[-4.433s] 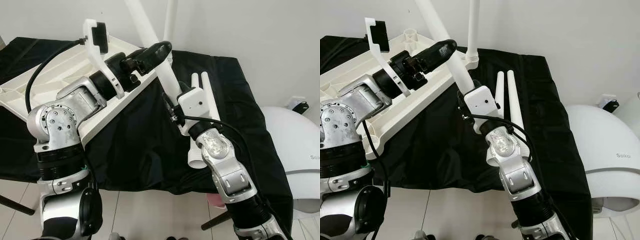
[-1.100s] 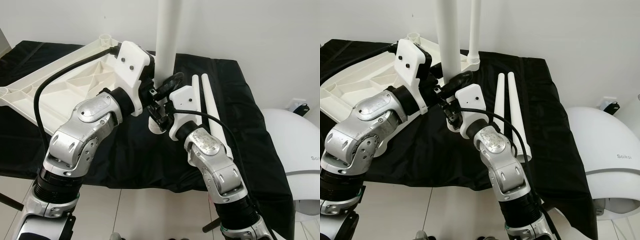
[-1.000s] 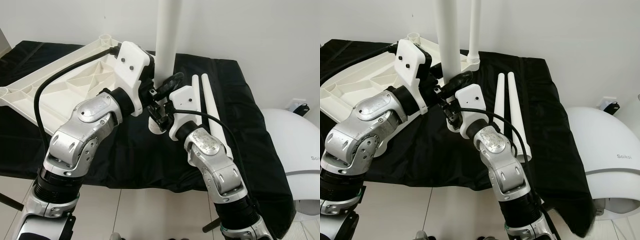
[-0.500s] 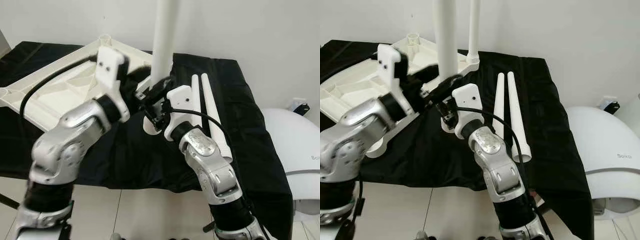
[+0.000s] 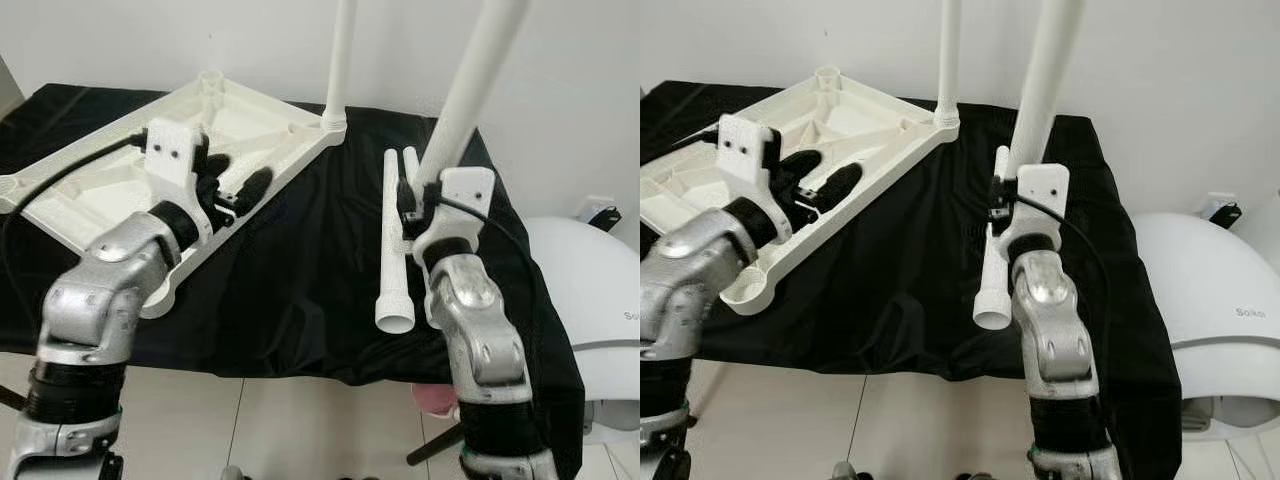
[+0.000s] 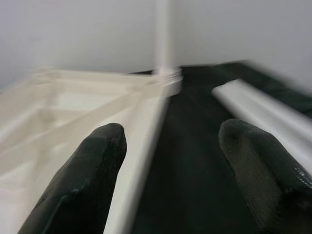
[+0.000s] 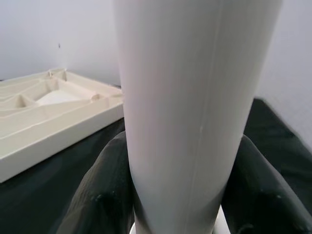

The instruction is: Building children table

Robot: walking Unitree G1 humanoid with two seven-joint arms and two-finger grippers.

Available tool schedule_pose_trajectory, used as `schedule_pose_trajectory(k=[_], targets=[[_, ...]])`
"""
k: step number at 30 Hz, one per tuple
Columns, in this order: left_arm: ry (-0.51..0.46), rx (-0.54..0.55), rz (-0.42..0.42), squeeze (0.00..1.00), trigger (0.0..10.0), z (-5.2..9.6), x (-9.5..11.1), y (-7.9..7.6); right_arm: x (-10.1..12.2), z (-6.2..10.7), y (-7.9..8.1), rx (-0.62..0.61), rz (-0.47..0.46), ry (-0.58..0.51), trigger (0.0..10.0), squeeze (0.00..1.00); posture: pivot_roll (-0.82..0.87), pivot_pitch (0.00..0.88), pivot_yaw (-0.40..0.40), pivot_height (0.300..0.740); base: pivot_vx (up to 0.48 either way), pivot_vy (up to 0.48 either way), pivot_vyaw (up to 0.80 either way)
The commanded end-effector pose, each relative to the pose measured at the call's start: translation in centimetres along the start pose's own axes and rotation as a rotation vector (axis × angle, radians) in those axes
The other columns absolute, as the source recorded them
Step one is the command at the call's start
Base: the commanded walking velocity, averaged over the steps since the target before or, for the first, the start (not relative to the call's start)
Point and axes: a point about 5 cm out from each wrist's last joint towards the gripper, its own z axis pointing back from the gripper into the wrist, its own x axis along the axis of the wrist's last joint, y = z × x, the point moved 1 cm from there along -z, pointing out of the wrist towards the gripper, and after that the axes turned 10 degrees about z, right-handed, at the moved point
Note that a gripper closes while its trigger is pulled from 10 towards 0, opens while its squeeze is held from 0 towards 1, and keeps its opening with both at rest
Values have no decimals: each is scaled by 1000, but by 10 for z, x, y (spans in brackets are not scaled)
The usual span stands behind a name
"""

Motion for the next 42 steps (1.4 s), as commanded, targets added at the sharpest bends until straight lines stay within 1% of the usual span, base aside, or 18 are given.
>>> schedule_pose_trajectory(k=[1, 3, 4, 6, 9, 12, 14, 15, 16, 17, 18, 20, 21, 25, 31, 37, 41, 42], targets=[[-6, 54, -36, 0, 10000, 1, -6, 1, 9, 4, 5, 26, -27, -53, 10000, 0, 3, 104, -2, 740, 0, 0, 0], [-2, 96, -10, 0, 10000, 12, -21, 0, 7, 14, 6, 72, -43, -62, 10000, 0, -18, 95, -3, 740, 0, 0, 0], [-2, 96, -10, 0, 10000, 12, -21, 0, 7, 14, 6, 72, -43, -62, 10000, 0, -18, 95, -3, 740, 0, 0, 0], [2, 112, -9, 0, 10000, 21, -36, -4, 9, 20, 5, 114, -46, -71, 10000, 0, -33, 93, -8, 740, 0, 0, 0], [-13, 138, -17, 0, 10000, 19, -42, -5, 10, 21, 1, 141, -34, -80, 10000, 0, -46, 87, -23, 740, 0, 0, 0], [-44, 192, -24, 0, 10000, 13, -41, -1, 11, 18, -4, 144, -26, -84, 10000, 0, -50, 84, -32, 740, 0, 0, 0], [-44, 192, -24, 0, 10000, 13, -41, -1, 11, 18, -4, 144, -26, -84, 10000, 0, -50, 84, -32, 740, 0, 0, 0], [-58, 214, -24, 0, 10000, 11, -40, 1, 11, 18, -5, 142, -26, -86, 10000, 0, -50, 84, -32, 740, 0, 0, 0], [-76, 257, -16, 0, 10000, 9, -37, 7, 11, 15, -6, 141, -23, -85, 10000, 0, -44, 80, -58, 740, 0, 0, 0], [-90, 285, -34, 0, 10000, 7, -33, 11, 10, 12, -8, 141, -21, -83, 10000, 0, -36, 79, -63, 740, 0, 0, 0], [-90, 285, -34, 0, 10000, 7, -33, 11, 10, 12, -8, 141, -21, -83, 10000, 0, -36, 79, -63, 740, 0, 0, 0], [-115, 304, -76, 0, 10000, 6, -27, 16, 8, 8, -8, 149, -18, -81, 10000, 0, -30, 77, -64, 740, 0, 0, 0], [-130, 301, -97, 0, 10000, 7, -23, 19, 7, 6, -7, 157, -20, -82, 10000, 0, -24, 74, -59, 740, 0, 0, 0], [-143, 298, -125, 0, 10000, 6, -18, 21, 8, 5, -5, 158, -27, -87, 10000, 0, -20, 72, -52, 740, 0, 0, 0], [-159, 296, -139, 0, 10000, 4, -15, 21, 8, 5, -2, 161, -34, -91, 10000, 0, -18, 73, -39, 740, 0, 0, 0], [-171, 260, -164, 0, 10000, -2, -12, 16, 6, 7, -2, 145, -41, -91, 10000, 0, -15, 79, -6, 740, 0, 0, 0], [-173, 253, -167, 0, 10000, -4, -11, 16, 6, 8, -2, 140, -42, -91, 10000, 0, -16, 80, 0, 740, 0, 0, 0], [-179, 239, -168, 0, 10000, -7, -8, 15, 6, 8, -1, 134, -46, -94, 10000, 0, -16, 80, 8, 740, 0, 0, 0]])
